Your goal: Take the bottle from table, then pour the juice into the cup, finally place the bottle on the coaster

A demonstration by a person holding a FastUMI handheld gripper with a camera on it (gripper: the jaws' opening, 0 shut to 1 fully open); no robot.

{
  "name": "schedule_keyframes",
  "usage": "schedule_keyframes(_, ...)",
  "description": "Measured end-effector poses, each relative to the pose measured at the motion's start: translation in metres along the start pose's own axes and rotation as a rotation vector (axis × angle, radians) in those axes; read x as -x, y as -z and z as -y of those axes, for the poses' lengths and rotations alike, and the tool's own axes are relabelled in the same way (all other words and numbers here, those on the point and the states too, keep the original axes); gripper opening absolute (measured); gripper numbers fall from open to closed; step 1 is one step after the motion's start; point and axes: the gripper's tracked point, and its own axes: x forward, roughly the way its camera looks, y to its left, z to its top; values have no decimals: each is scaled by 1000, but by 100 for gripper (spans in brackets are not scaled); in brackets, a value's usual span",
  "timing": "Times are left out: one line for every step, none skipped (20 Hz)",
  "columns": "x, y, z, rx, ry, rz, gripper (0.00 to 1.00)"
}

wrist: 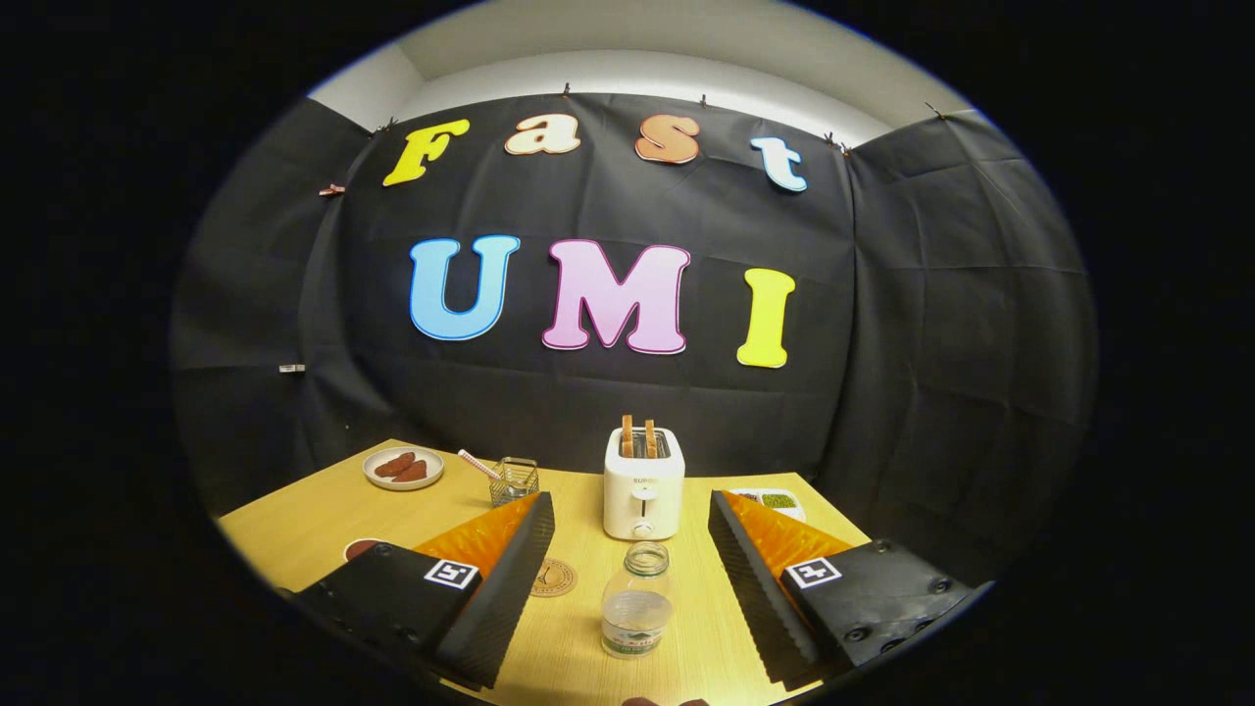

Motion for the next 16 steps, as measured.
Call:
schedule_keyframes(-3, 1, 2, 1, 1, 4, 97)
schedule_keyframes(-6, 4, 2, 2, -3, 4, 97)
schedule_keyframes(-9, 10, 2, 1, -6, -1, 97)
schedule_keyframes(-11, 15, 3, -3, -8, -8, 97)
schedule_keyframes(-12, 21, 4, -9, -9, -15, 97)
schedule_keyframes(-14, 26, 5, -14, -7, -22, 97)
schedule_keyframes(-17, 33, 7, -18, -5, -31, 98)
schedule_keyframes(-20, 40, 7, -23, -6, -41, 97)
schedule_keyframes(-22, 48, 7, -27, -7, -55, 97)
schedule_keyframes(-24, 55, 7, -32, -10, -66, 97)
schedule_keyframes(-26, 61, 6, -35, -11, -72, 97)
schedule_keyframes(-28, 67, 6, -35, -11, -76, 97)
schedule_keyframes(-31, 73, 7, -37, -12, -82, 97)
schedule_keyframes(-33, 81, 6, -43, -15, -91, 97)
schedule_keyframes(-36, 87, 5, -51, -18, -100, 97)
schedule_keyframes(-38, 95, 4, -55, -19, -110, 98)
